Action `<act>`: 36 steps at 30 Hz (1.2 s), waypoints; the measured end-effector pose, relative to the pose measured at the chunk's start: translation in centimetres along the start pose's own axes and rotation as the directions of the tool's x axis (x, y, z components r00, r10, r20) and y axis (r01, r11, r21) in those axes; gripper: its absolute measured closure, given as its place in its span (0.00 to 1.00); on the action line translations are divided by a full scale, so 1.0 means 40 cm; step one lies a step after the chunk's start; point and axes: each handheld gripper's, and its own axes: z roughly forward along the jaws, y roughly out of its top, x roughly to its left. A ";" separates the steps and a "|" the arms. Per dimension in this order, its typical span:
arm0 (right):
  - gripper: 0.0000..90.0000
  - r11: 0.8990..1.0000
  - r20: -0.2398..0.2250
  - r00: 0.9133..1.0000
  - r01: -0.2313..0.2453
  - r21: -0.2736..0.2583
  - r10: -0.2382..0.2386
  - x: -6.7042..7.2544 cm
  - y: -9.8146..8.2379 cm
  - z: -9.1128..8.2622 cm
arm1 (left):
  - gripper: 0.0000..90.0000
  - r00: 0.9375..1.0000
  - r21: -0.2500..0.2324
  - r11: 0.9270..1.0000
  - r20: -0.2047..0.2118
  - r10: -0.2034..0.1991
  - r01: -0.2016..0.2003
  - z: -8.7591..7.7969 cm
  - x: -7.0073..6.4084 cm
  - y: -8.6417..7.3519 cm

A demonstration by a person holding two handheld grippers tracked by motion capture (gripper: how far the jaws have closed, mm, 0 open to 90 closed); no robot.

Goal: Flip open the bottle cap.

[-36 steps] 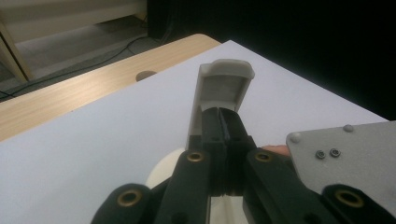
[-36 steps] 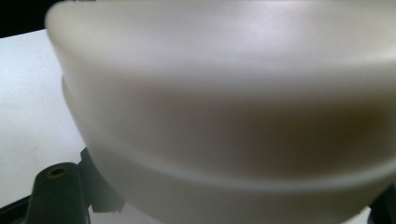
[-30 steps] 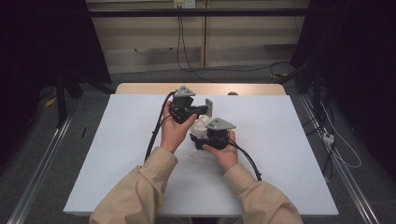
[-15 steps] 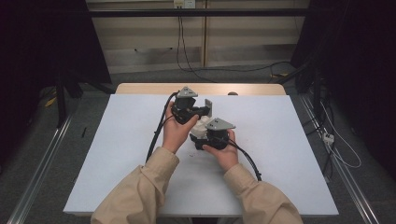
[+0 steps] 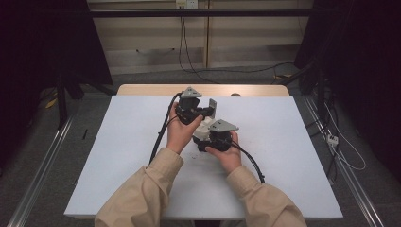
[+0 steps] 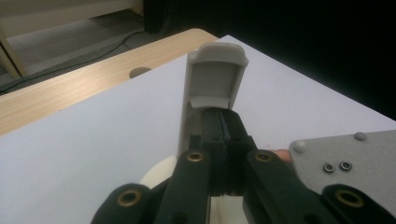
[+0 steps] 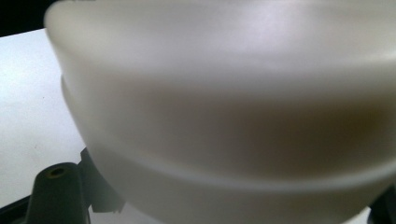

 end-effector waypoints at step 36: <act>0.21 1.000 -0.007 1.000 -0.016 0.000 0.016 -0.006 -0.001 -0.001 | 1.00 1.000 0.020 1.000 0.009 -0.017 0.017 0.052 0.014 0.010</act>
